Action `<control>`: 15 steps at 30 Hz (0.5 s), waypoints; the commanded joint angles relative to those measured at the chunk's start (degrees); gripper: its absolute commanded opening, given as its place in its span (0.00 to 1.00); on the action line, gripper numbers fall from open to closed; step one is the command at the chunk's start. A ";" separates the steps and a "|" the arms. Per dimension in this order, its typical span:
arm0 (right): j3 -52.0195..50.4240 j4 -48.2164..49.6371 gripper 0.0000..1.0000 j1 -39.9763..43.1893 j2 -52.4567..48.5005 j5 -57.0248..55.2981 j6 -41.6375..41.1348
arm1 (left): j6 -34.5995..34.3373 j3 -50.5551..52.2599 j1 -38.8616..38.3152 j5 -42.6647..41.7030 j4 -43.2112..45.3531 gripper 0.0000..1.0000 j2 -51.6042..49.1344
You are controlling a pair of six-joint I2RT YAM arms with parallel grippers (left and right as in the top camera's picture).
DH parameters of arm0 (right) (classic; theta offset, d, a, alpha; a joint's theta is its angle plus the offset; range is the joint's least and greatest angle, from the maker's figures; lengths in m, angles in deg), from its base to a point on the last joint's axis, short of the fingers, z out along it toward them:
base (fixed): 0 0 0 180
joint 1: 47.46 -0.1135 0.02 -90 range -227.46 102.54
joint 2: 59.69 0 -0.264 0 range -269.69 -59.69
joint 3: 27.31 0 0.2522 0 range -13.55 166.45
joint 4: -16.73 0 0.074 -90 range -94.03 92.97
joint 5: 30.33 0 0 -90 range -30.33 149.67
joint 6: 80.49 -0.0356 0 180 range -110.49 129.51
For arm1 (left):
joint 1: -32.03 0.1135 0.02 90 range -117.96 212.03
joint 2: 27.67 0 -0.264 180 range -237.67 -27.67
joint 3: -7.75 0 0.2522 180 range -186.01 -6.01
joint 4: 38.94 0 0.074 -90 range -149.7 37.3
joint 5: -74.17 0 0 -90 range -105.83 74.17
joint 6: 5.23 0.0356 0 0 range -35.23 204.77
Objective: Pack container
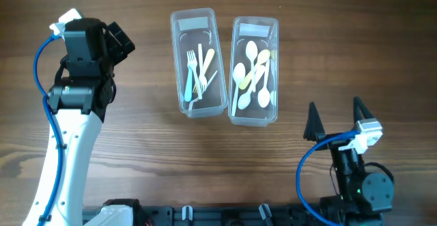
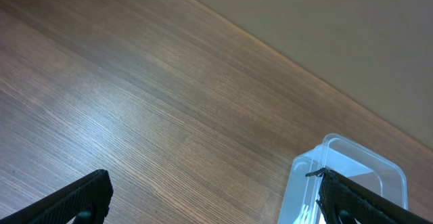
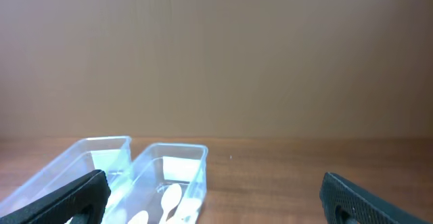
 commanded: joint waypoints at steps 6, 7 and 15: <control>-3.78 0.94 1.00 2.89 2.49 2.05 1.73 | 0.90 -0.44 0.31 0.70 0.13 1.00 -0.11; -3.82 0.92 1.00 3.15 2.49 2.05 1.75 | 0.87 -0.44 0.31 0.70 0.13 1.00 -0.11; -9.97 4.04 1.00 4.79 2.49 5.68 2.80 | 0.90 -0.44 0.31 0.70 0.13 1.00 -0.11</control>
